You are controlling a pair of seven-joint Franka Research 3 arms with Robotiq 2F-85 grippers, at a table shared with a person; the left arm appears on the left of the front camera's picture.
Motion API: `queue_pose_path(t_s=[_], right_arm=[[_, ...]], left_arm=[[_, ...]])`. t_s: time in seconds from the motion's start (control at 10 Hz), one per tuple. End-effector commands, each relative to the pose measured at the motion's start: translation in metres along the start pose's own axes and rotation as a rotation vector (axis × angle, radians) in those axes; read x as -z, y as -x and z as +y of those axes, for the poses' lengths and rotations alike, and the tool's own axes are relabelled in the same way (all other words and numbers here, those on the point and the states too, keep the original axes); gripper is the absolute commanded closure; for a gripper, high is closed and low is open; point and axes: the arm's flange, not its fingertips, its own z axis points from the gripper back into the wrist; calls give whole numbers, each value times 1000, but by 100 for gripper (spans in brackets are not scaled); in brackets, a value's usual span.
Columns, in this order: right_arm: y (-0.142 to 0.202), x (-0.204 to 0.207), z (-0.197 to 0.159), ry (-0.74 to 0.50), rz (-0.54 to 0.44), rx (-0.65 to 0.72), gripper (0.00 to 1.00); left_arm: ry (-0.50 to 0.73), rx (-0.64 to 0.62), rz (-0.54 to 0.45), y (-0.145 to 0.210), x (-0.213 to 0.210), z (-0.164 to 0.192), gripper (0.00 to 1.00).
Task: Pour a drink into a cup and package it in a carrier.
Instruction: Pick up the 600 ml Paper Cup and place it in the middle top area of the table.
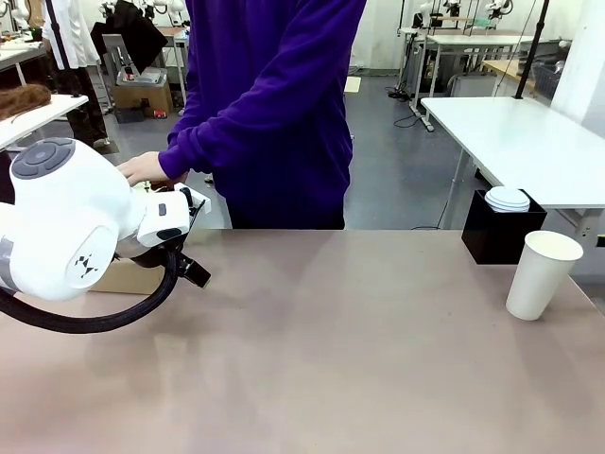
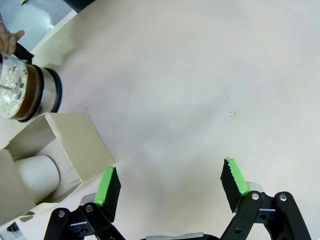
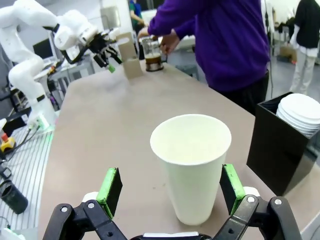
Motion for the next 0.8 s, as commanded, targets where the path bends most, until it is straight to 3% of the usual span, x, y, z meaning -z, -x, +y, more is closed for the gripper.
queue_pose_path(t_s=[0.0, 0.5, 0.7], right_arm=[[19, 6, 2, 16, -96, -37, 0], [52, 26, 4, 48, -160, -28, 0], [60, 36, 3, 121, -182, -56, 0]], left_arm=[[1, -1, 0, 1, 0, 0, 0], [1, -1, 0, 1, 0, 0, 0], [1, -1, 0, 1, 0, 0, 0]])
